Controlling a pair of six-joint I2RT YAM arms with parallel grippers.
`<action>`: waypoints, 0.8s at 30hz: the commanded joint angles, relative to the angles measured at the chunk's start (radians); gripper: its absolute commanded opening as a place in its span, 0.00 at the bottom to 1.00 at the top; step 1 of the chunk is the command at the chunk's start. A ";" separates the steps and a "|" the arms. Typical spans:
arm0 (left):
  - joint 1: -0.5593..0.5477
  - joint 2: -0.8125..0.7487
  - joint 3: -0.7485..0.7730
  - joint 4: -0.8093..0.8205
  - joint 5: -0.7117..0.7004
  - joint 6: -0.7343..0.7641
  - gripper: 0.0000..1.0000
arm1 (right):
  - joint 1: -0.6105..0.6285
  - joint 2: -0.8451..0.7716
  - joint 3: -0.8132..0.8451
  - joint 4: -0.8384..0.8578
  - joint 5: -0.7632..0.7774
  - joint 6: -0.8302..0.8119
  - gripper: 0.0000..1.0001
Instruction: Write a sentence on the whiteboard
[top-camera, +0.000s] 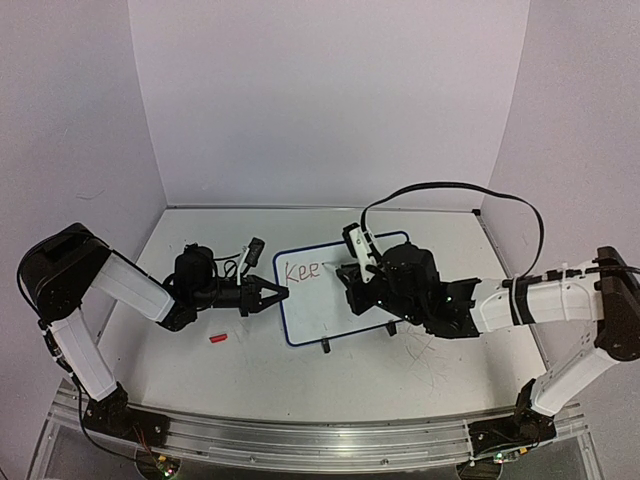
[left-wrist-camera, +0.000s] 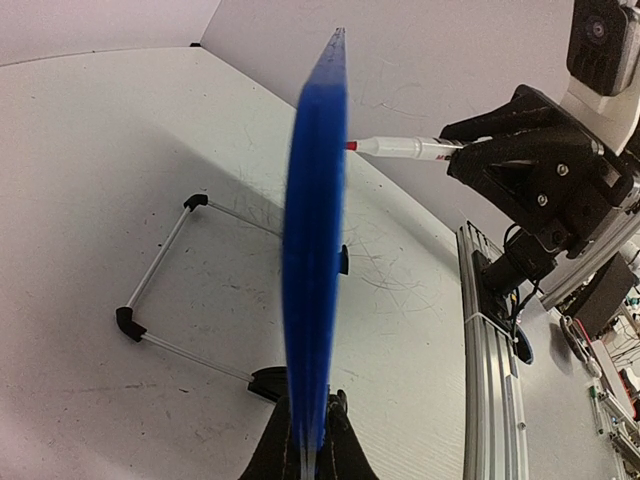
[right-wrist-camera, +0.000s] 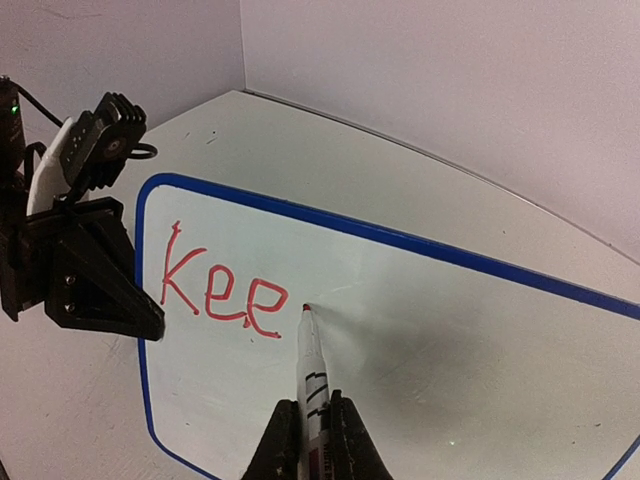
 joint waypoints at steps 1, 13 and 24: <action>0.003 -0.034 0.010 -0.028 -0.024 0.020 0.00 | -0.002 0.019 0.055 0.039 0.029 -0.009 0.00; 0.004 -0.033 0.011 -0.030 -0.024 0.022 0.00 | -0.001 0.028 0.057 0.004 0.066 0.002 0.00; 0.004 -0.034 0.011 -0.032 -0.027 0.022 0.00 | 0.002 0.023 0.034 -0.029 0.044 0.026 0.00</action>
